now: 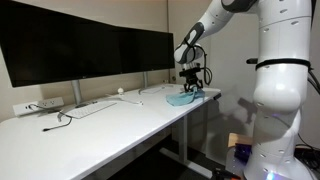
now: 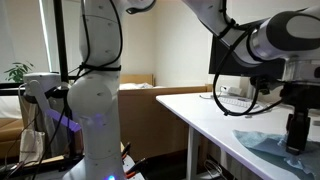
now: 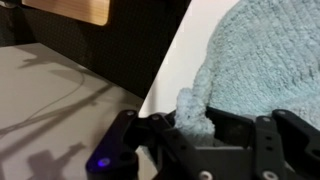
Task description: Wipe the desk with the white towel
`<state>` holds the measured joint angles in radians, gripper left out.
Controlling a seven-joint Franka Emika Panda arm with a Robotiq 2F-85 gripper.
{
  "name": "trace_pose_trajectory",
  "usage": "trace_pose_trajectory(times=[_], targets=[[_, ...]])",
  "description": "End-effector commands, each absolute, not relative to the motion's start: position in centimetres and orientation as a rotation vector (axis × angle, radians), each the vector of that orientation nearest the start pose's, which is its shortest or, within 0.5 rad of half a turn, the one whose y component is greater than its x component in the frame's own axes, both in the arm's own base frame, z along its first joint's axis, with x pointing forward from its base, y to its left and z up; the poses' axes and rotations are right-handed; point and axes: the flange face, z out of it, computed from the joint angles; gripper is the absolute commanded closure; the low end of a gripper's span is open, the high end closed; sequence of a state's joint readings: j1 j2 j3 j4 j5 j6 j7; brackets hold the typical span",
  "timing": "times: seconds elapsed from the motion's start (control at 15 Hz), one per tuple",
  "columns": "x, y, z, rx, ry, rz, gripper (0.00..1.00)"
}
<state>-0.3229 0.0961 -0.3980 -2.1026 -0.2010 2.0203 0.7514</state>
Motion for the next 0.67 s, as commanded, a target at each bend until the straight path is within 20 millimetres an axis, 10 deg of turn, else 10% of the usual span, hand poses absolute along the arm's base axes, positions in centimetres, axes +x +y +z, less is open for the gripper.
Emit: trace_pose_trajectory(times=[0.0, 0.6], targets=[[39.90, -36.58, 36.73, -2.587, 2.113, 0.283, 0.94], [39.68, -36.37, 36.47, -2.584, 2.115, 0.272, 0.94]])
